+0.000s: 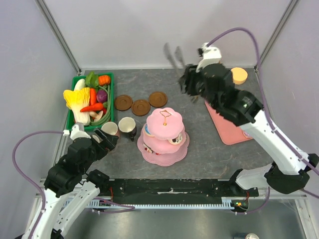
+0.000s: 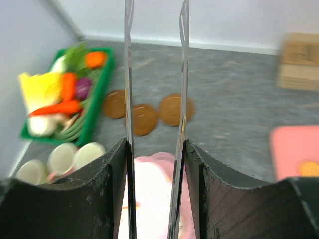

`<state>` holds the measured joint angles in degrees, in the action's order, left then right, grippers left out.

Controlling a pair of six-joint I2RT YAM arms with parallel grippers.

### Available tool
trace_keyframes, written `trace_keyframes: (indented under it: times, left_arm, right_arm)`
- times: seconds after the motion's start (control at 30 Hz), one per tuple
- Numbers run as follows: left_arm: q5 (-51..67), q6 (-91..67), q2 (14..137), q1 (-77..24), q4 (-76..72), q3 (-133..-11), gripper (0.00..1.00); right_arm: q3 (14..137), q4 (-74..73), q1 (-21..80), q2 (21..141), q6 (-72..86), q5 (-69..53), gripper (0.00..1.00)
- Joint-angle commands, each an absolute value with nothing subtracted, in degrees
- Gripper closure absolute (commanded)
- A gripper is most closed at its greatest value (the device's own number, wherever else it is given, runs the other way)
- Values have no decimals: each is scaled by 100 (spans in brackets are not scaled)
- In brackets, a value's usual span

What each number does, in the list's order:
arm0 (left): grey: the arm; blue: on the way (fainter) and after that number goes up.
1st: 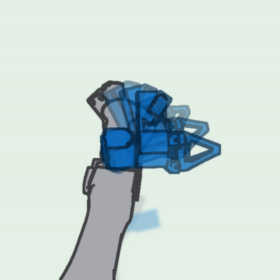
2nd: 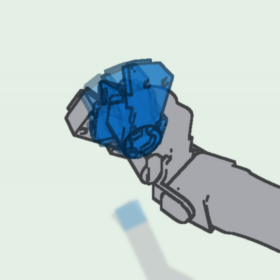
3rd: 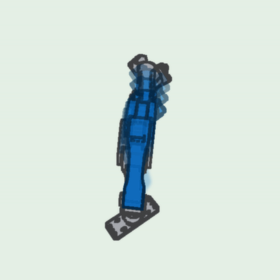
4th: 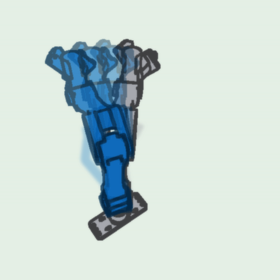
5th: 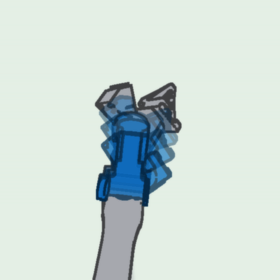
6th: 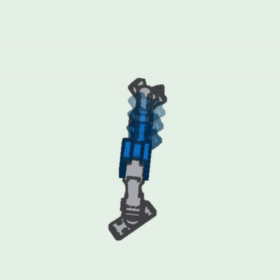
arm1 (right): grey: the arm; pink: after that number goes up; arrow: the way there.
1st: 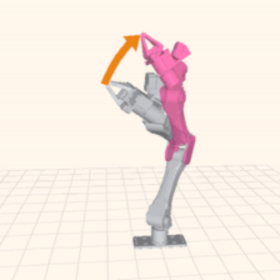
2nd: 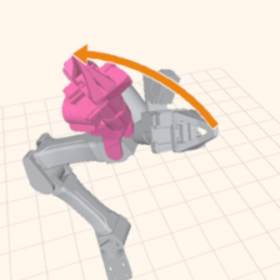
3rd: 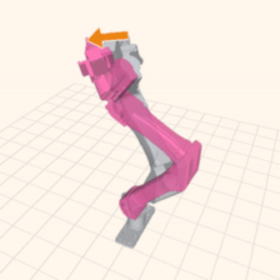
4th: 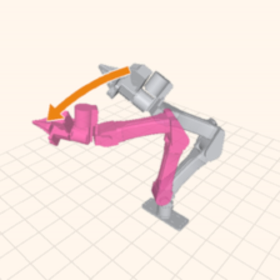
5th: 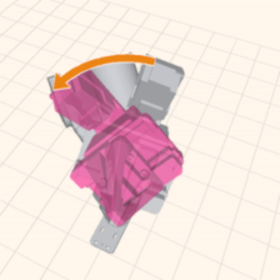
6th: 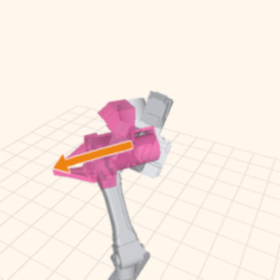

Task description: Serve the afternoon tea

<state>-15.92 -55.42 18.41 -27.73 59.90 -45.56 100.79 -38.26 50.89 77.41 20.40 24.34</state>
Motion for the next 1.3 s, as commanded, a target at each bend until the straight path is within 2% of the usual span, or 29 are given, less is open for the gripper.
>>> trace_keyframes:
  times: [0.0,0.27,0.5,0.9,1.27]
  left_arm:
    - [-1477,-5317,2021,-2760,5354,-4342,1]
    - [-1573,-5098,2188,-2760,4430,-3946,1]
    - [-1714,-5168,2540,-2760,3868,-3639,0]
    - [-2258,-5028,3207,-2760,3041,-3375,1]
    - [-2443,-4939,3384,-2768,3023,-3357,1]
  right_arm:
    - [9863,-4332,3704,7165,2267,2619,46]
    - [7342,-5193,1189,5828,2531,2418,45]
    - [5942,-5563,-298,5564,2223,1838,45]
    - [5581,-5871,-642,5853,2408,1389,42]
    - [5449,-5967,-633,6108,2461,1328,41]
